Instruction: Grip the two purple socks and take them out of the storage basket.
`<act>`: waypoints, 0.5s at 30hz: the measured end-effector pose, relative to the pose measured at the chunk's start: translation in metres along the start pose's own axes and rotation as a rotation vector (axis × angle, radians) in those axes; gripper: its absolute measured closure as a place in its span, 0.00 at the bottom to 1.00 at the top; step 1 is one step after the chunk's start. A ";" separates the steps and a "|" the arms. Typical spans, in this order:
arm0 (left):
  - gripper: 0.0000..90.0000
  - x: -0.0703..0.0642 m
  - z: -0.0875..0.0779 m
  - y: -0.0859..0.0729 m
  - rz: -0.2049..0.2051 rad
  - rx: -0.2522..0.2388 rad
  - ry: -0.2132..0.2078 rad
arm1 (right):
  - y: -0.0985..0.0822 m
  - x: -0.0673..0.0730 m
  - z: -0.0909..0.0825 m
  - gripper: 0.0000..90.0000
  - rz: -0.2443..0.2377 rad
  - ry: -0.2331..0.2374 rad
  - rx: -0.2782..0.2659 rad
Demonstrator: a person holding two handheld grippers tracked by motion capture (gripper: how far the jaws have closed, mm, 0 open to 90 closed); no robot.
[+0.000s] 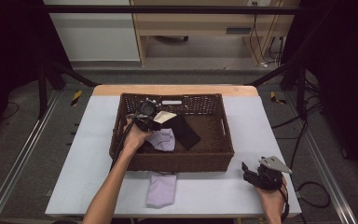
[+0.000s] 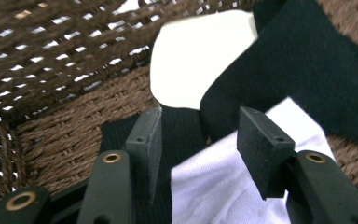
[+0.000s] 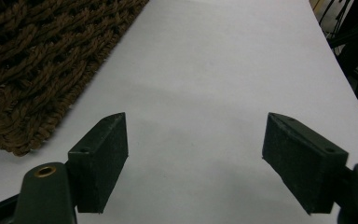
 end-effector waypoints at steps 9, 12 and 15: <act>0.56 -0.006 0.004 -0.004 0.026 0.047 -0.031 | 0.000 0.000 0.000 0.25 -0.004 0.000 0.001; 0.58 -0.008 0.007 -0.007 0.032 0.075 -0.048 | 0.000 0.000 0.000 0.25 -0.004 0.000 0.002; 0.61 -0.010 0.010 -0.011 0.036 0.112 -0.065 | 0.000 0.001 0.000 0.25 -0.003 -0.001 0.004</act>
Point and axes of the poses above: each handheld gripper's, and its own axes: z roughly forward along the jaws, y roughly out of its top, x roughly to its left, the point moved 8 cm from there along z, roughly forward along the jaws, and after that the axes turned 8 degrees about z, right-handed, at the moved point
